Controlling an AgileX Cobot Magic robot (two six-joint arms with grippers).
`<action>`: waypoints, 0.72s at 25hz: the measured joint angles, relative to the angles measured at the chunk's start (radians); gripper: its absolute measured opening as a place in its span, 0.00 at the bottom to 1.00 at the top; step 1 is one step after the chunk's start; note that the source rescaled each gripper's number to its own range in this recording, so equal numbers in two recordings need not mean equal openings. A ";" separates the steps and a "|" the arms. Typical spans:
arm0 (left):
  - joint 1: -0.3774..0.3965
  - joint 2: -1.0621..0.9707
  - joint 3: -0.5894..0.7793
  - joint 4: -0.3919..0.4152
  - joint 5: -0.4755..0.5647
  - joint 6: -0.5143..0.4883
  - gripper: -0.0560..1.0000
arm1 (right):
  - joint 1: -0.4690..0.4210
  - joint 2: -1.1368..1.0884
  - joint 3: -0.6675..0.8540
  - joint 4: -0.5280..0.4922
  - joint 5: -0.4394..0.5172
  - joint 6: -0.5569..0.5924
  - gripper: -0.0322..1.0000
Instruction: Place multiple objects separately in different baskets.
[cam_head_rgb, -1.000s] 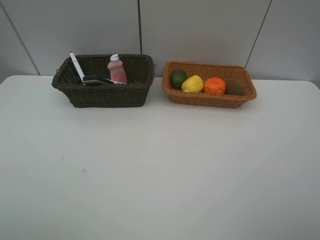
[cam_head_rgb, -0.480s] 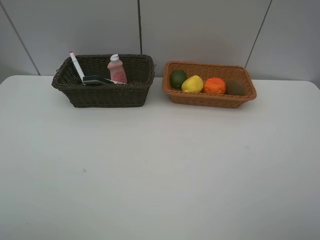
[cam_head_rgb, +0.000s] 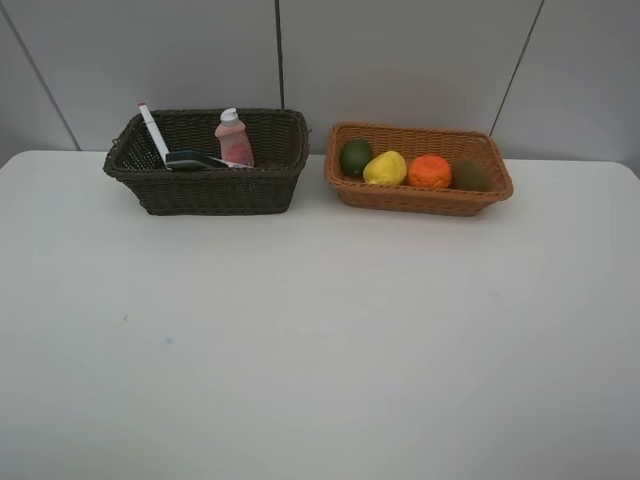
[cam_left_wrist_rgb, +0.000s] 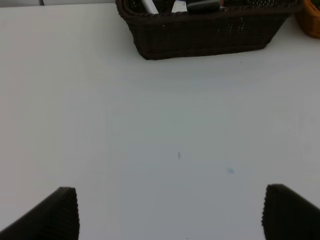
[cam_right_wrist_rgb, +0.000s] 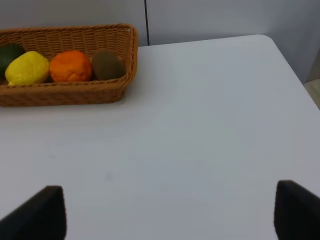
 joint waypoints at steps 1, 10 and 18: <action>0.000 0.000 0.000 0.000 0.000 0.000 0.96 | 0.000 0.000 0.000 0.000 0.000 0.000 0.96; 0.000 0.000 0.000 0.000 0.000 0.000 0.96 | 0.000 0.000 0.000 0.000 0.000 0.000 0.96; 0.000 0.000 0.000 0.000 0.000 0.000 0.96 | 0.000 0.000 0.000 0.000 0.000 0.000 0.96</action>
